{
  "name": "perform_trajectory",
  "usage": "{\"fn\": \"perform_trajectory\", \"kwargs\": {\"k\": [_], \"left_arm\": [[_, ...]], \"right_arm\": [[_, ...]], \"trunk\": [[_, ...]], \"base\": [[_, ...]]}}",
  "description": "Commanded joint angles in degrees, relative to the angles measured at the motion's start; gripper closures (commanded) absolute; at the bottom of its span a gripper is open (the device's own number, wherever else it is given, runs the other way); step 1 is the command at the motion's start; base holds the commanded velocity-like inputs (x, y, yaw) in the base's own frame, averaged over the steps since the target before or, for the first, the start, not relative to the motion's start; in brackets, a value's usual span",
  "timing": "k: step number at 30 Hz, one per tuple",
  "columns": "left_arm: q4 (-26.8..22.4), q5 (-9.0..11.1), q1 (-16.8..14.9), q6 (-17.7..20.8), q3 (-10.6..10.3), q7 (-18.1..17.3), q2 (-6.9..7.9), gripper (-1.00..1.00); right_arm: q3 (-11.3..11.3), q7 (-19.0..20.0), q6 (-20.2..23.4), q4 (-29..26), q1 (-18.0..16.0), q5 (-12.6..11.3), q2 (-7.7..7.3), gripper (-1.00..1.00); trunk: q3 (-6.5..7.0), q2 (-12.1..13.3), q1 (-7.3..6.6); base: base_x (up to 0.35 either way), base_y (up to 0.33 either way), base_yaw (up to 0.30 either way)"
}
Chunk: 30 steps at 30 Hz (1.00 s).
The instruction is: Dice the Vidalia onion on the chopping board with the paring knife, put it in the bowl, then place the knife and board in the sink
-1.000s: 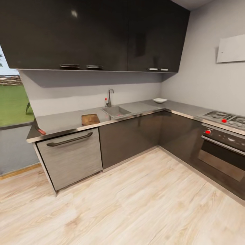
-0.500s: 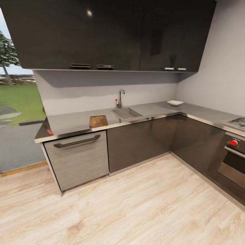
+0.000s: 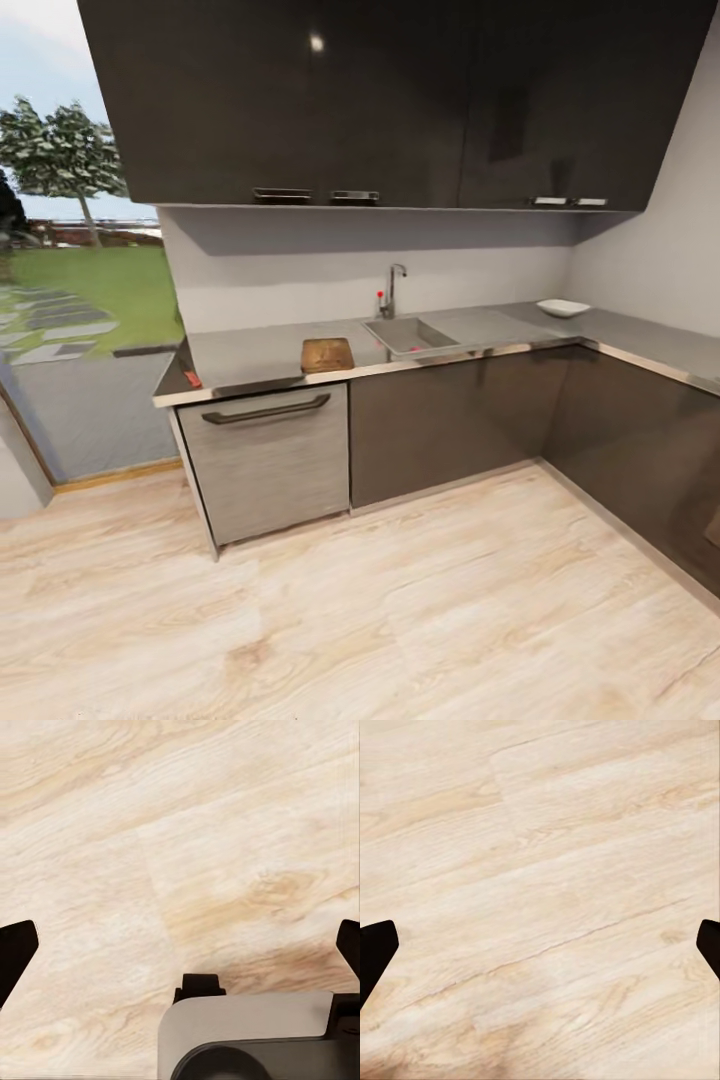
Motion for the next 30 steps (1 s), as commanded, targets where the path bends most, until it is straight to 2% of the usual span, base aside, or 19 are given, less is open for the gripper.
{"fn": "perform_trajectory", "kwargs": {"k": [1,8,14,21,30], "left_arm": [[0.0,0.0,0.0,-0.1,0.0,0.0,0.00,-1.00],[0.0,0.0,0.0,-0.1,0.0,0.0,0.00,-1.00],[0.0,0.0,0.0,-0.1,0.0,0.0,0.00,-1.00],[0.0,0.0,0.0,-0.1,0.0,0.0,0.00,-1.00],[0.0,0.0,0.0,-0.1,0.0,0.0,0.00,-1.00]], "right_arm": [[0.0,0.0,-0.2,0.0,0.0,0.0,0.00,-1.00],[0.0,0.0,-0.2,0.0,0.0,0.0,0.00,-1.00],[0.0,0.0,-0.2,0.0,0.0,0.0,0.00,-1.00],[0.0,0.0,-0.2,0.0,0.0,0.0,0.00,-1.00],[0.0,0.0,-0.2,0.0,0.0,0.0,0.00,-1.00]], "trunk": [[-0.05,0.0,0.00],[-0.05,0.0,0.00],[-0.05,0.0,0.00],[-0.05,0.0,0.00],[-0.05,0.0,0.00]], "base": [[0.000,0.000,0.247],[0.014,-0.006,0.247],[0.148,-0.025,0.246],[0.182,0.134,0.244],[0.030,0.034,0.245]]}}
